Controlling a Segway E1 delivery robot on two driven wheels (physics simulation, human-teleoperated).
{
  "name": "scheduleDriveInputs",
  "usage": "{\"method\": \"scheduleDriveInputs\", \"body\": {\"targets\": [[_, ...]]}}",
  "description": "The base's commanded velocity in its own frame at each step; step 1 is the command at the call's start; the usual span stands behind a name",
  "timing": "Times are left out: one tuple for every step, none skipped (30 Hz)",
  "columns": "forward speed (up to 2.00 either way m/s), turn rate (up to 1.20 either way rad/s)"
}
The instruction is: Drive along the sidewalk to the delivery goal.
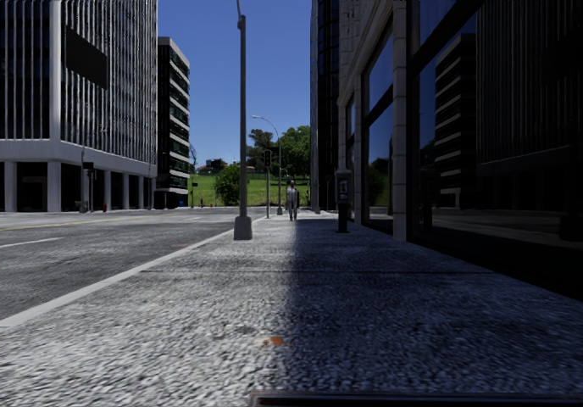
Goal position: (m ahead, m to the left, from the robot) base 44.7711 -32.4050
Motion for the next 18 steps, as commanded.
{"method": "scheduleDriveInputs", "body": {"targets": [[2.0, 0.0], [2.0, 0.0], [2.0, 0.0], [2.0, 0.0], [2.0, 0.0], [2.0, 0.0], [2.0, -0.08], [2.0, -0.15], [2.0, -0.15], [2.0, -0.19], [2.0, -0.19], [2.0, -0.19], [2.0, -0.19], [2.0, -0.19], [2.0, -0.19], [2.0, -0.19], [2.0, -0.19], [2.0, -0.18]]}}
